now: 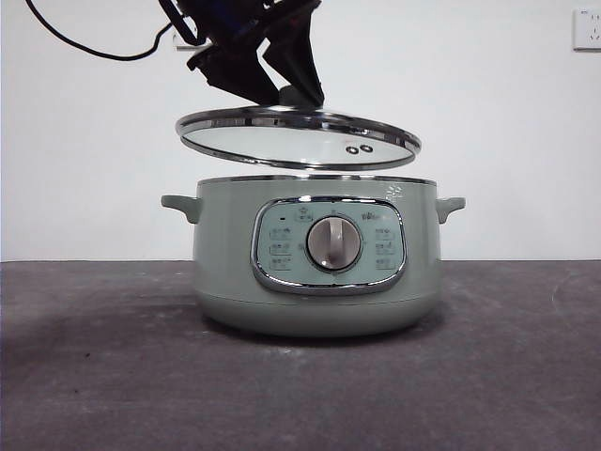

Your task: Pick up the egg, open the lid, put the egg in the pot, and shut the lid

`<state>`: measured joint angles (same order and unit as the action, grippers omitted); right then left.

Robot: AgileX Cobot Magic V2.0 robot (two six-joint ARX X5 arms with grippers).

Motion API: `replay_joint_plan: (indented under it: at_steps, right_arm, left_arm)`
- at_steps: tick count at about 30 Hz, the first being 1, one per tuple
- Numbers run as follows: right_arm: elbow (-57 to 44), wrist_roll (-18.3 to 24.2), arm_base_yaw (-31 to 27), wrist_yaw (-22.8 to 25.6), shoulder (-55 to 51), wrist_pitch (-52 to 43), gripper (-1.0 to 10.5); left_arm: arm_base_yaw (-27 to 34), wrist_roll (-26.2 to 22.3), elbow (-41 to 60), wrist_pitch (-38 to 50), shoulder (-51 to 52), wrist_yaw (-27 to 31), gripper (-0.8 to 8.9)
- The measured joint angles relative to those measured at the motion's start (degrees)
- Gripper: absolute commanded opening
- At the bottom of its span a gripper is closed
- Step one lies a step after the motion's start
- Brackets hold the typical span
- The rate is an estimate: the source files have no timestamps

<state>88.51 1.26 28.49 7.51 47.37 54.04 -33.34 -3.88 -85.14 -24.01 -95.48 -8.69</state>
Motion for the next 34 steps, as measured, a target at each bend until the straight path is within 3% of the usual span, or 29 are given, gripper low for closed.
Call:
replay_joint_plan:
  at_steps: [34]
  right_arm:
    - [0.0, 0.0, 0.0, 0.0, 0.2, 0.9, 4.1]
  left_arm:
    - [-0.9, 1.0, 0.0, 4.0, -5.7, 0.0, -0.08]
